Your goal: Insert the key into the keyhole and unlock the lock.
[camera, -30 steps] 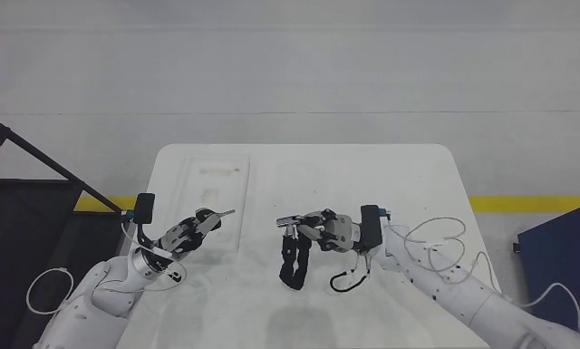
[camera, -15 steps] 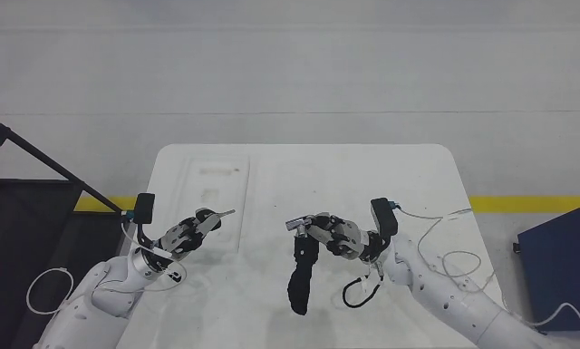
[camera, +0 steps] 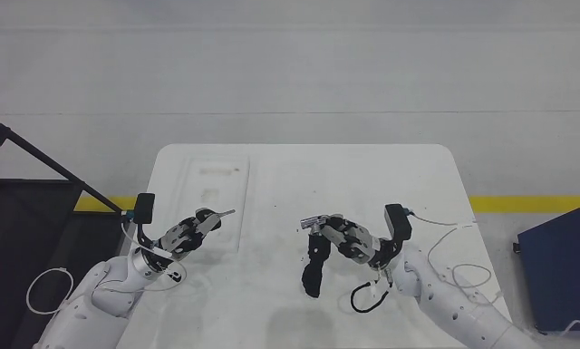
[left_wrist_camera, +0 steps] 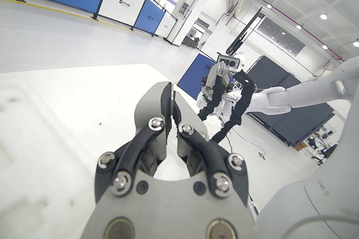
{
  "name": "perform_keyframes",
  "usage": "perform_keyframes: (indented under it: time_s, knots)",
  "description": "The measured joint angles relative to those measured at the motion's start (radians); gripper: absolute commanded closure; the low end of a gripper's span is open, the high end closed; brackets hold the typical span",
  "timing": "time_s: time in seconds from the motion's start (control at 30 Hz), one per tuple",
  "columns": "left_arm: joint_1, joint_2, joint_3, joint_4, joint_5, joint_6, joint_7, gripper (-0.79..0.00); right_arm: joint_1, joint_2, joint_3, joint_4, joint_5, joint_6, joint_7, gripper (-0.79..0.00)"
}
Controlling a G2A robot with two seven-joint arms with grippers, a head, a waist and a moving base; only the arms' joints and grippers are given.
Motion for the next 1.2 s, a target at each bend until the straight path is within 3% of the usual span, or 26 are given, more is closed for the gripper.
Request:
perform_keyframes:
  time_s: [0.2, 0.3, 0.5, 0.7, 0.83, 1.2]
  knots:
    - [-0.001, -0.001, 0.002, -0.006, 0.000, 0.001, -0.001, 0.000, 0.000, 0.000, 0.000, -0.001, 0.001, 0.000, 0.000, 0.000]
    - [-0.002, -0.003, 0.026, -0.064, -0.017, 0.000, -0.015, 0.000, 0.000, 0.000, 0.000, -0.001, 0.001, 0.000, 0.000, 0.000]
    - [-0.024, 0.004, 0.108, -0.121, -0.179, 0.000, -0.115, 0.000, 0.000, 0.000, 0.000, -0.001, 0.001, 0.000, 0.000, 0.000]
    - [-0.091, 0.005, 0.183, -0.078, -0.340, 0.000, -0.216, 0.000, 0.000, 0.000, 0.000, -0.001, 0.001, 0.000, 0.000, 0.000]
    - [-0.120, -0.006, 0.227, -0.064, -0.423, 0.000, -0.219, 0.000, 0.000, 0.000, 0.000, -0.001, 0.001, 0.000, 0.000, 0.000]
    - [-0.182, -0.052, 0.327, 0.033, -0.355, 0.000, -0.178, 0.000, 0.000, 0.000, 0.000, -0.001, 0.001, 0.000, 0.000, 0.000]
